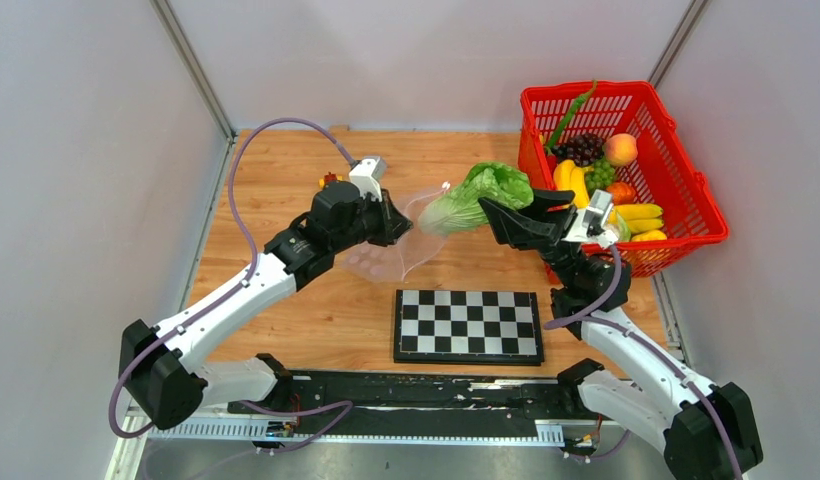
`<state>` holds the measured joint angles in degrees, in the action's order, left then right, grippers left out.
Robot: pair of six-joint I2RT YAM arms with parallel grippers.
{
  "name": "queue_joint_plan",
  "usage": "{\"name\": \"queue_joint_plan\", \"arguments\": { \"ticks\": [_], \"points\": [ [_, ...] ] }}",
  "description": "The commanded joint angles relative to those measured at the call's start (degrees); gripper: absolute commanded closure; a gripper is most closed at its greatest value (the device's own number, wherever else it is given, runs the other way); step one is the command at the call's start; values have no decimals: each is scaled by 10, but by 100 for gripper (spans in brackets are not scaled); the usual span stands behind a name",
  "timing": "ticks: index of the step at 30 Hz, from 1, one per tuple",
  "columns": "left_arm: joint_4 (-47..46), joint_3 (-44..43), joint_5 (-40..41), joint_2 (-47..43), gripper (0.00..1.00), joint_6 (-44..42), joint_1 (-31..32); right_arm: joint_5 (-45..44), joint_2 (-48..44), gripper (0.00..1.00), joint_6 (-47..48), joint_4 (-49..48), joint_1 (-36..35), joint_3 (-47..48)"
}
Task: Place the food in the zip-top bag and seal the zipper
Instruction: Place the fake vegetable in the zipper food storage bag.
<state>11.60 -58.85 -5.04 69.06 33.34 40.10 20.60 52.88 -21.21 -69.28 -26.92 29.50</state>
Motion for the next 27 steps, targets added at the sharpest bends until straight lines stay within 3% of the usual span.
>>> {"name": "queue_joint_plan", "arguments": {
  "ticks": [1, 7, 13, 20, 27],
  "points": [
    [-25, -5, 13, -16, 100, -3, -3, 9, -9, 100, 21, 25, 3, -1],
    [-26, -6, 11, -11, 100, -4, -3, 3, 9, 100, 3, 0, 2, 7],
    [-24, -19, 0, -1, 100, 11, -4, 14, 82, 100, -44, -91, 1, 64],
    [-21, -29, -1, -12, 100, 15, -4, -7, 145, 100, -61, -207, -6, 65],
    [-60, -13, 3, -39, 100, -3, -5, 65, 156, 100, -85, -213, -7, 32]
  ]
}}
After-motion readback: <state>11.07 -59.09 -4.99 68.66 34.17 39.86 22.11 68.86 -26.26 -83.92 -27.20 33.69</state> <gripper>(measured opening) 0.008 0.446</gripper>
